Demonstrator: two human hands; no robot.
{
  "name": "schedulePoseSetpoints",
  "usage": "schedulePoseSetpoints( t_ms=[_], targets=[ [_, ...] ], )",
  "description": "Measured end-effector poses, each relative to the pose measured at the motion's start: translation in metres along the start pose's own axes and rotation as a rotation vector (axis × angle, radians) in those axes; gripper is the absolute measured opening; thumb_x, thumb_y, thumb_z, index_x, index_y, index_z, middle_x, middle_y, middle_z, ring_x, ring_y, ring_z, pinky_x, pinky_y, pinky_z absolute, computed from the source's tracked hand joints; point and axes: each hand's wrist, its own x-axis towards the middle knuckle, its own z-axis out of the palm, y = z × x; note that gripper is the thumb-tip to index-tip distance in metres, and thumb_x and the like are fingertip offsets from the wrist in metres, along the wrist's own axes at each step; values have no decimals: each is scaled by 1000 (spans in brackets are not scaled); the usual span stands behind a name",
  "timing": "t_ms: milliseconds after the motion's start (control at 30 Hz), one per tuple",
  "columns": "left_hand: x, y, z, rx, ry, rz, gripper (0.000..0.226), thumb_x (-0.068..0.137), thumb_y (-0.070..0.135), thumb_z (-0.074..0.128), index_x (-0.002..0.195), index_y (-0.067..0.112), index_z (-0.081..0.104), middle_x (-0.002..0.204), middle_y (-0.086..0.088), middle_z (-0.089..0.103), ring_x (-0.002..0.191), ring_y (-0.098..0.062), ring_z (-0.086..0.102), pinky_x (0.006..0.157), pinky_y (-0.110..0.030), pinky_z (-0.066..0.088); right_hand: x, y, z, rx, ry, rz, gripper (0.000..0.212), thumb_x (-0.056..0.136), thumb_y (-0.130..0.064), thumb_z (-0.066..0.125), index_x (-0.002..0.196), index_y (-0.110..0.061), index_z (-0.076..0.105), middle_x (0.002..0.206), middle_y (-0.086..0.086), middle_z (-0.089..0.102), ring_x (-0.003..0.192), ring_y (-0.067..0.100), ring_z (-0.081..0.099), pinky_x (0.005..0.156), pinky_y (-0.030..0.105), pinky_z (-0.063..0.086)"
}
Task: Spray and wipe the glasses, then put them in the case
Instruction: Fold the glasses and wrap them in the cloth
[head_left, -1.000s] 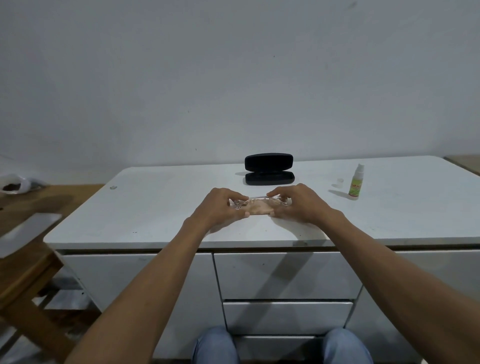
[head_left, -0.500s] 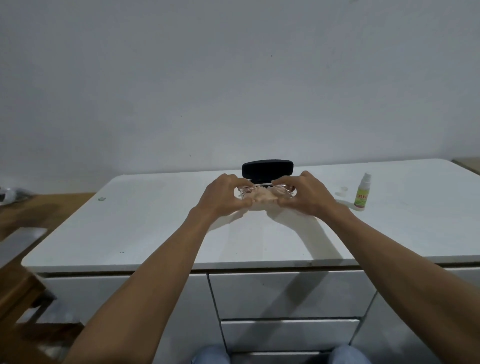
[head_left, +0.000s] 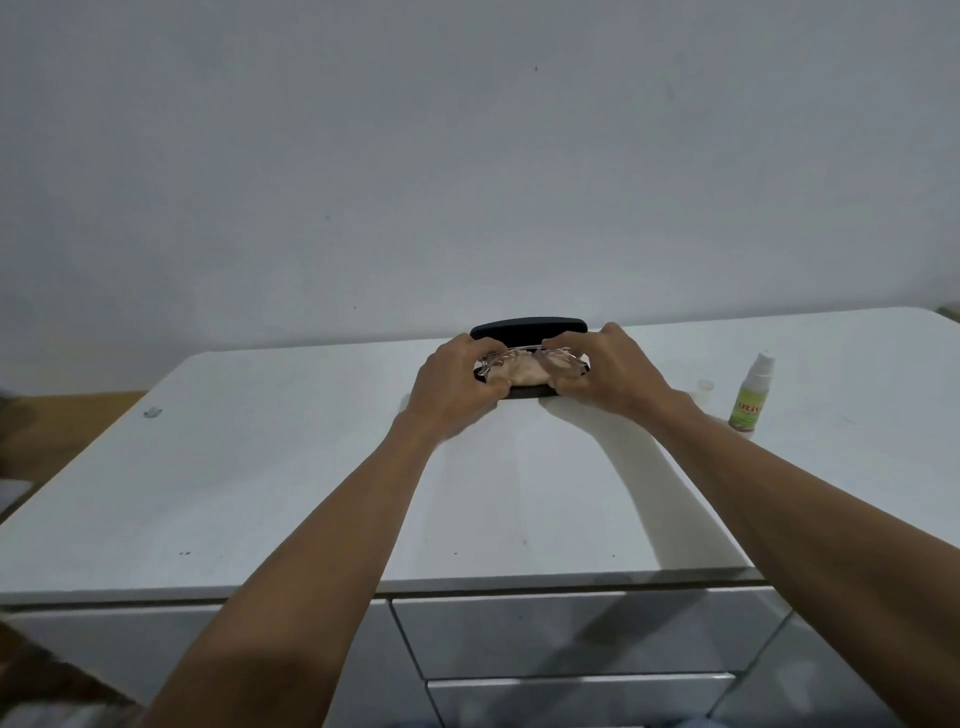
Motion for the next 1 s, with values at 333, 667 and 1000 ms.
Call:
schedulePoseSetpoints(
  t_ms=[333, 667, 1000],
  targets=[
    [8, -15, 9, -102, -45, -66, 30, 79, 31, 70, 108, 38, 69, 107, 5, 64, 86, -17, 55, 85, -38, 52, 12, 1, -5, 99, -111, 2, 30, 88, -31, 74, 117, -21, 76, 104, -2, 76, 94, 23, 69, 79, 32, 52],
    [4, -24, 15, -191, -10, -45, 22, 84, 37, 75, 106, 38, 75, 107, 16, 71, 67, 2, 55, 74, -23, 47, 11, 4, -3, -10, -117, 96, 40, 89, -37, 72, 129, -35, 70, 110, -4, 76, 120, 27, 49, 92, 40, 51],
    [-4, -24, 6, -219, 53, -70, 23, 84, 16, 75, 104, 26, 80, 56, 21, 64, 40, -9, 42, 55, -13, 34, -2, -2, 3, -46, -15, 95, 32, 91, -35, 68, 122, -34, 72, 109, -5, 73, 112, 30, 52, 77, 35, 46]
  ],
)
